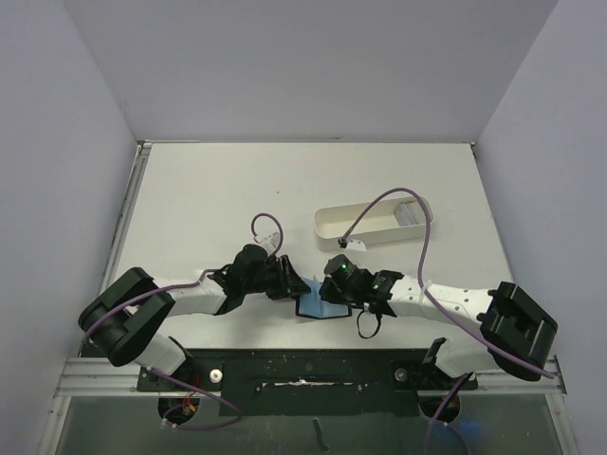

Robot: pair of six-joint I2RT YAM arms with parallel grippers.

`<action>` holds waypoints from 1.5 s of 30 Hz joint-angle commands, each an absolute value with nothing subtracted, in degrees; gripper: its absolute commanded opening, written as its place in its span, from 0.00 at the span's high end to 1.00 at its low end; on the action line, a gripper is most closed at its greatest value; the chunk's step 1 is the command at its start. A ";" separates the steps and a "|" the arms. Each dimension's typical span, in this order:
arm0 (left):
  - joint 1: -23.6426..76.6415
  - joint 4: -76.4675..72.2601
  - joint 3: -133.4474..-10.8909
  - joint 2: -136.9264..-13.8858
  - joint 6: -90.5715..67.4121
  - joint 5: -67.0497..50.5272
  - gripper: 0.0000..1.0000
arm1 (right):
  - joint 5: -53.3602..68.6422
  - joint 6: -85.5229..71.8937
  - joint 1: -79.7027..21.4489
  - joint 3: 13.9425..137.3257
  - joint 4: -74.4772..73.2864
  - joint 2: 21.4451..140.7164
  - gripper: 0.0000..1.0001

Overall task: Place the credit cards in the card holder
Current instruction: Open the card holder at the center of the board.

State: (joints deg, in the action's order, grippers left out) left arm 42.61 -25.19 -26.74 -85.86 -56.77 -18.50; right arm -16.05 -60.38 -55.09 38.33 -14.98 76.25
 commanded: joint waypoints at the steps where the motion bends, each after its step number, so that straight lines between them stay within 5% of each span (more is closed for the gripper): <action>1: 41.75 -24.23 -26.69 -81.93 -57.13 -16.89 0.63 | -13.78 -59.85 -54.56 39.06 -10.47 77.09 0.78; 24: 38.85 -28.23 -24.27 -81.19 -56.63 -20.26 0.50 | -11.03 -58.55 -54.22 42.83 -10.01 84.06 0.77; 38: 38.81 -27.12 -26.67 -84.98 -54.19 -21.36 0.78 | -12.27 -57.59 -54.27 43.81 -13.61 83.05 0.77; 45: 38.46 -30.04 -25.91 -85.65 -55.72 -22.76 0.79 | -13.29 -58.19 -54.23 41.42 -13.33 81.19 0.78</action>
State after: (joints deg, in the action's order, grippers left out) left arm 39.11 -24.23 -24.40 -85.17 -55.27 -20.45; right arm -11.49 -58.41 -54.39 41.45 -14.48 83.59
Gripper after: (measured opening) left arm 0.214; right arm 0.226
